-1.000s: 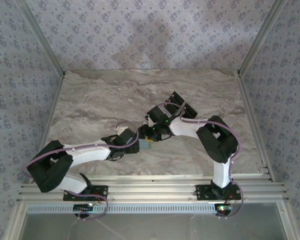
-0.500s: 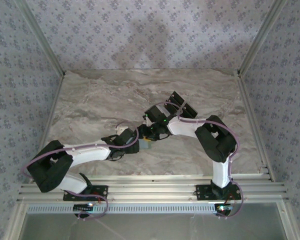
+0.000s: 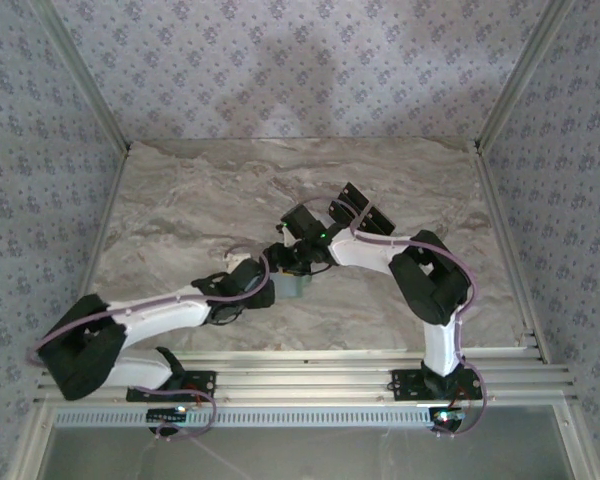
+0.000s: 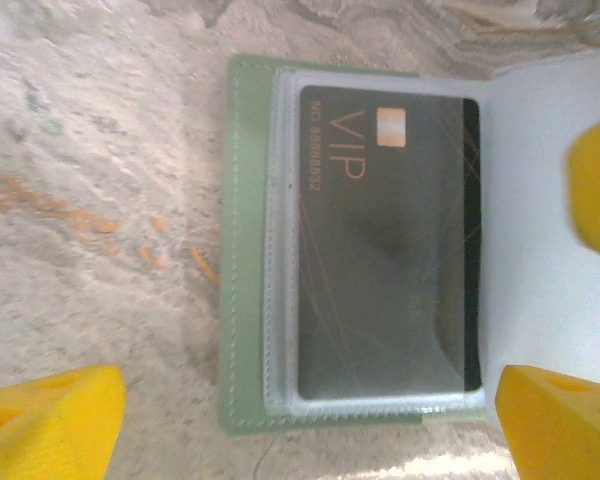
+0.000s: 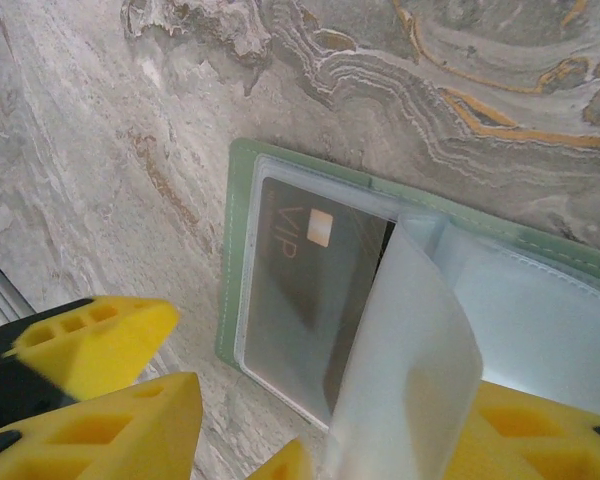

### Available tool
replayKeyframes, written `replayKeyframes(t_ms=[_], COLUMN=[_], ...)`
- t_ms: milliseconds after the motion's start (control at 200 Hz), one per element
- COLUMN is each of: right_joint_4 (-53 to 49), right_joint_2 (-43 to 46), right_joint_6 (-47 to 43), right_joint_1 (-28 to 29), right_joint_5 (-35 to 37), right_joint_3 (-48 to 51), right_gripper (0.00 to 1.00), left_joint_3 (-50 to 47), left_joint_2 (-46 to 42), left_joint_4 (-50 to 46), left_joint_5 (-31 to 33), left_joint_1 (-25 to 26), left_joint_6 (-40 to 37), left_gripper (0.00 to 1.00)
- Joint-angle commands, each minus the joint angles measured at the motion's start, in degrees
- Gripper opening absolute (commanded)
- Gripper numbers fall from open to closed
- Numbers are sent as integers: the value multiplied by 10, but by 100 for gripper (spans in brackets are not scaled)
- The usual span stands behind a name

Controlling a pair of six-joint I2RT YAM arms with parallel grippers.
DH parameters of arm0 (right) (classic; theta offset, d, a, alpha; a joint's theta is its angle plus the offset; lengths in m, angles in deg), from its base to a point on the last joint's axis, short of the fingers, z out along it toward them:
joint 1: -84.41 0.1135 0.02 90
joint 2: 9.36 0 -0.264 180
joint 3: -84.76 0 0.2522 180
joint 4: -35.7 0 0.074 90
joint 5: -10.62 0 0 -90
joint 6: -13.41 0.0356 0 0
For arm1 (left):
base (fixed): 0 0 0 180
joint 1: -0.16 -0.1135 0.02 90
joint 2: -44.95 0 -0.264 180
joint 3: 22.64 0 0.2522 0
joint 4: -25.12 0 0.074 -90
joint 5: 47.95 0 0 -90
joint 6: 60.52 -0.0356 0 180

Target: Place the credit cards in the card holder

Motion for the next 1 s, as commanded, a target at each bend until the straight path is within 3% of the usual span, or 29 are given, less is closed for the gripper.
replayKeyframes(t_ms=[0, 185, 335, 690, 999], right_joint_4=[-23, -42, -58, -84, -121], right_joint_2=[-14, -35, -66, -127, -30], right_joint_6=[-4, -4, -6, -16, -65], right_joint_1=[10, 28, 41, 55, 10], right_joint_5=[0, 1, 1, -7, -20], right_joint_3=[-27, -68, -109, -182, -196], right_gripper=[59, 59, 59, 59, 59], left_joint_3=[-15, -37, -48, -54, -41], left_joint_2=[-76, -204, -253, -256, -202], left_joint_4=[-44, -101, -122, -123, -95], left_joint_5=[26, 62, 66, 56, 26], left_joint_1=[2, -1, -11, -16, -32], left_joint_6=[16, 35, 44, 46, 39], left_gripper=[96, 97, 97, 97, 99])
